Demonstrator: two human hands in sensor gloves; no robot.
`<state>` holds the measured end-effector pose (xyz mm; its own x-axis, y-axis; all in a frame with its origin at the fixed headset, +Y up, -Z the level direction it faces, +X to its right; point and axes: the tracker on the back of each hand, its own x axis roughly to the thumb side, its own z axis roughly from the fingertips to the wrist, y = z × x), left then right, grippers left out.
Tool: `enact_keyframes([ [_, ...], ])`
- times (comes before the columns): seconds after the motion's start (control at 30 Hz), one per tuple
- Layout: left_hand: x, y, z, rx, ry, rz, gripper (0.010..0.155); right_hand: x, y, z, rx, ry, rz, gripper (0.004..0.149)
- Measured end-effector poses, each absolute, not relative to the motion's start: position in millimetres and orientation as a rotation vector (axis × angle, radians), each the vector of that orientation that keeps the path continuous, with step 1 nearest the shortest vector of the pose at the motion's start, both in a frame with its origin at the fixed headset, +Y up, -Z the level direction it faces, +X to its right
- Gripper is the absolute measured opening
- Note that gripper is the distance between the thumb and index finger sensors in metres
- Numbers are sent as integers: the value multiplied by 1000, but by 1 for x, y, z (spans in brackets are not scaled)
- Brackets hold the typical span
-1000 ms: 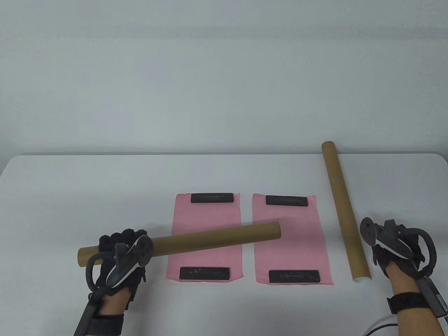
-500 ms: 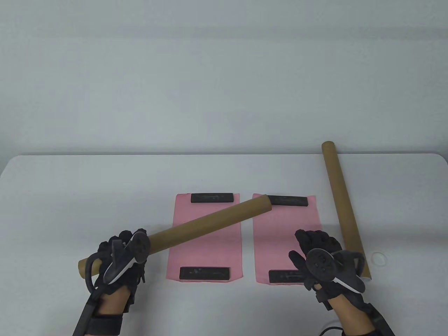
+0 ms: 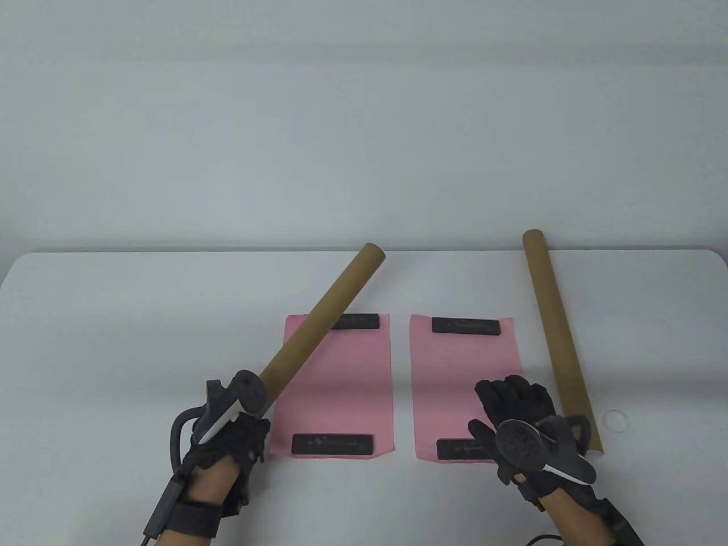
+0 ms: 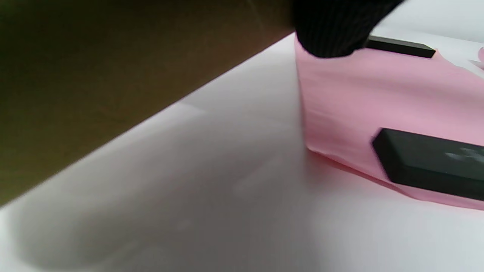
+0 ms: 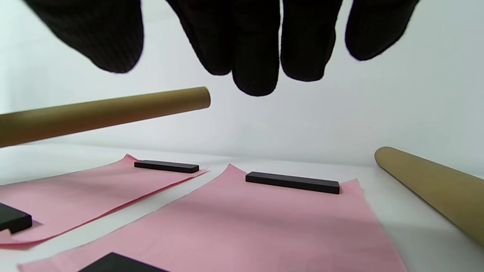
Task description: Roll up papers and store in mailing tubes
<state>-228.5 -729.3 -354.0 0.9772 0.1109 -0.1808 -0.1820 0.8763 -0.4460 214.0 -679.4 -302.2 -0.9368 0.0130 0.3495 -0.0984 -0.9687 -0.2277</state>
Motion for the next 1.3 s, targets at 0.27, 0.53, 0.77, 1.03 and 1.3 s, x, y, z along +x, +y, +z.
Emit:
enact_keyframes([
  [0.27, -234, -738, -375, -516, 330, 166, 89, 213, -676, -299, 580, -366, 2989, 72],
  [0.53, -249, -742, -414, -569, 539, 109, 89, 211, -687, -305, 629, -249, 2962, 71],
  [0.77, -252, -748, -433, -612, 606, 127, 89, 213, -688, -306, 606, -243, 2982, 71],
  [1.03, -249, -755, -439, -604, 612, 114, 89, 212, -688, -306, 617, -214, 2982, 72],
  [1.3, -249, -761, -441, -572, 592, 25, 90, 211, -690, -307, 622, -189, 2975, 72],
])
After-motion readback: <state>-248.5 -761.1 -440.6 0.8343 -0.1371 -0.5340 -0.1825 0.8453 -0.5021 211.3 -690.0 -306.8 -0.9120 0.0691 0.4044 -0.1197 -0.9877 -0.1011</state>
